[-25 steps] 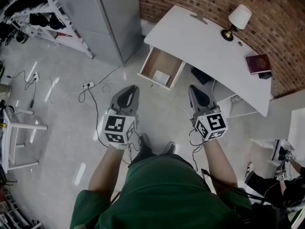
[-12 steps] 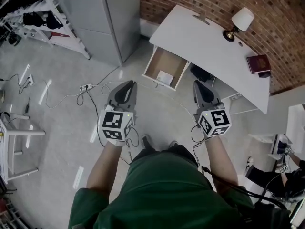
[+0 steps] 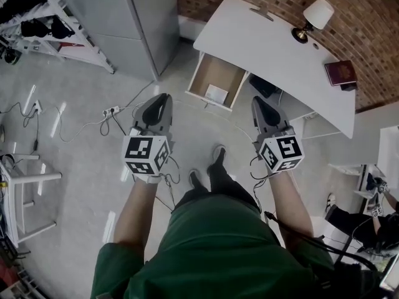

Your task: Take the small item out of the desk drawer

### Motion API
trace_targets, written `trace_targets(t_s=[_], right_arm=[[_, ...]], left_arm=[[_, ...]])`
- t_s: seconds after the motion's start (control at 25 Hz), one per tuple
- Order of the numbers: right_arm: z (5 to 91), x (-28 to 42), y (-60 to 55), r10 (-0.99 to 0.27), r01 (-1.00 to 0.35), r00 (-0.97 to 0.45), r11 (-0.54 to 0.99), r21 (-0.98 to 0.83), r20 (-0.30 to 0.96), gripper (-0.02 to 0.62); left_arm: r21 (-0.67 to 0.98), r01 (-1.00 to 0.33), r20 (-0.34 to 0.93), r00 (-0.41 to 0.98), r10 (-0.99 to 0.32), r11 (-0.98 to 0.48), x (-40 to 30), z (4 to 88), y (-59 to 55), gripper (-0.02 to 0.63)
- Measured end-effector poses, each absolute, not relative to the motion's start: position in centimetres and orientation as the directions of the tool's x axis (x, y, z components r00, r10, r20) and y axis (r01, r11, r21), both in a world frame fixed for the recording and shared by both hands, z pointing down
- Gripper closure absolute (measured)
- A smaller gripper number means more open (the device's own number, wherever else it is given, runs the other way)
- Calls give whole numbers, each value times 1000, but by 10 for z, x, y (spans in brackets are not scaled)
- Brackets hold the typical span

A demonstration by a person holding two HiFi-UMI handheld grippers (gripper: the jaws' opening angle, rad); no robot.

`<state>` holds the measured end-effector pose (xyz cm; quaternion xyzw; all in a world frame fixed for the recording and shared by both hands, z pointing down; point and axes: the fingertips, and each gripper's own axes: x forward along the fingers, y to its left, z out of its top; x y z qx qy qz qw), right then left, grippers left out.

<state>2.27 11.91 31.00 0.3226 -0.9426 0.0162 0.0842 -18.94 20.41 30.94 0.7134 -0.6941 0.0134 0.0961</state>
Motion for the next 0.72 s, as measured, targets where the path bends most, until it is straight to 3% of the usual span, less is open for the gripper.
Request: trace_targets(t_s=[0.72], right_arm=[[306,1,1,-617,-618,-779,786,26,109,592]], left_arm=[[37,-998,116,-50,-992,55,-230,277,94,580]])
